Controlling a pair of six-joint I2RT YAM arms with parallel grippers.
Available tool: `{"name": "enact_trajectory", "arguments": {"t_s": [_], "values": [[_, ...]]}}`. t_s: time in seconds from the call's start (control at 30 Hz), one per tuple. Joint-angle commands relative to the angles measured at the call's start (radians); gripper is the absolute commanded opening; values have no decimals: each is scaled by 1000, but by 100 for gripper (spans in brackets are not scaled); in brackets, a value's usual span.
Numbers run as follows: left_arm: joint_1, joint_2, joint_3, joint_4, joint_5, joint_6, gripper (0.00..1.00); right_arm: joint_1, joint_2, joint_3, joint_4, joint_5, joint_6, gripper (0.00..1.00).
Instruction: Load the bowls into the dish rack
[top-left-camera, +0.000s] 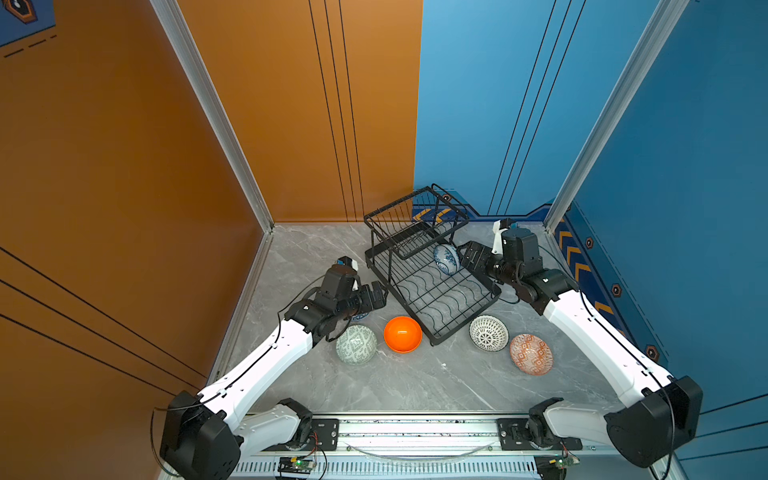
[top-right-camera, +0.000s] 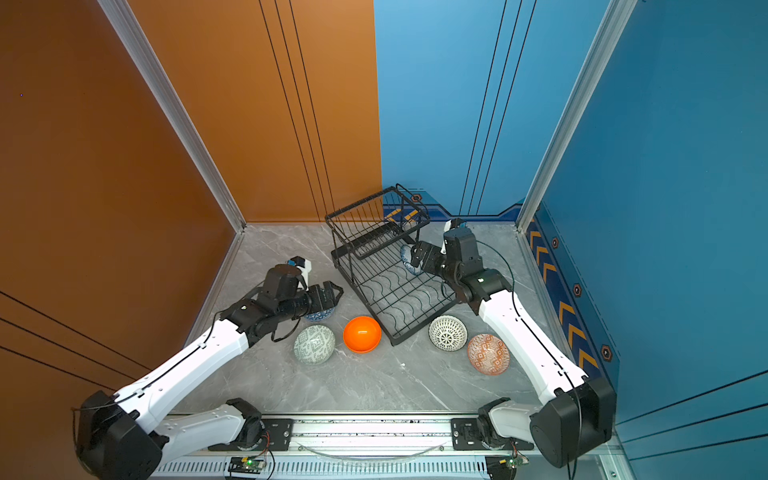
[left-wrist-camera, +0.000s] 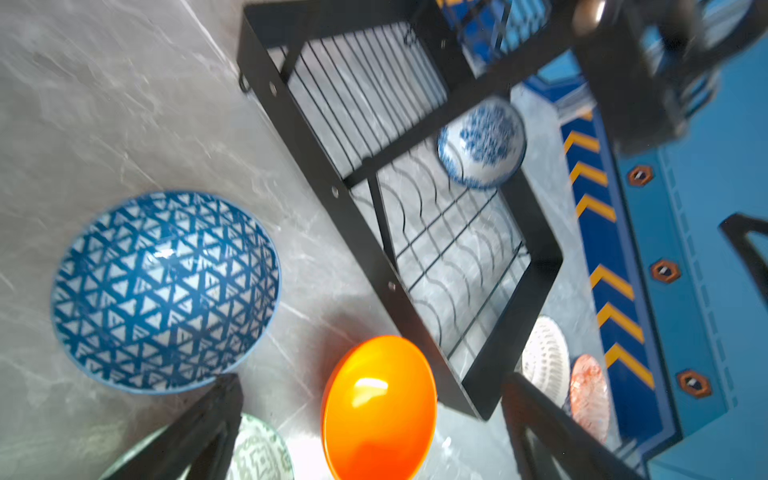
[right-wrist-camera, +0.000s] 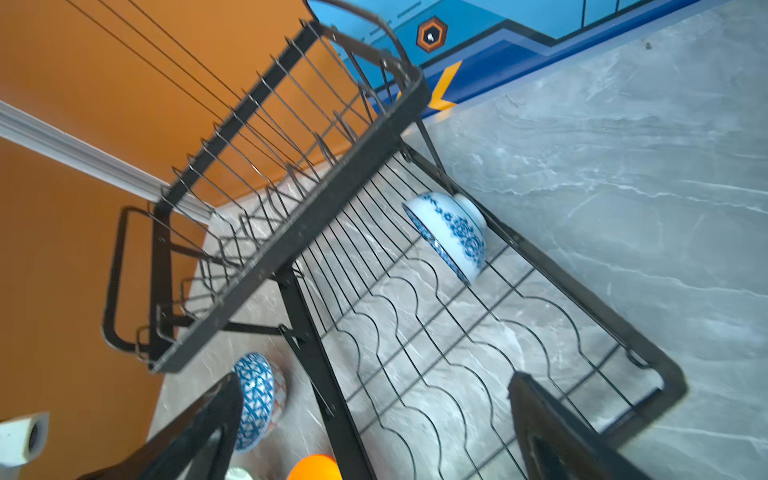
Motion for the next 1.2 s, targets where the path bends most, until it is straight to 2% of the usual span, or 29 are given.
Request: {"name": "enact_trajectory", "arguments": {"t_s": [0.0,0.17,0.37,0.57,0.6,0.83,1.1,1.17], "values": [[-86,57,24,-129,-22,68,99,5,-45,-60,-83,50,-75,100],[-162,184,96,-279,-37,155,98,6,-92,-119,-88,46,-81,100],[-217,310,215,-341,-90,210,94,9,-114,-163,-76,44,-82,100],[-207,417,276,-372,-102,252,87,12,-126,-194,-64,27,-82,100],[-201,431,280,-371,-96,258,82,12,-127,-197,-63,23,-85,100],[-178,493,324,-379,-90,288,67,15,-133,-214,-56,-16,-104,100],[-148,545,345,-388,-77,320,59,20,-164,-256,-14,-117,-138,100],[-144,561,352,-389,-70,328,55,22,-173,-274,23,-180,-144,100]]}}
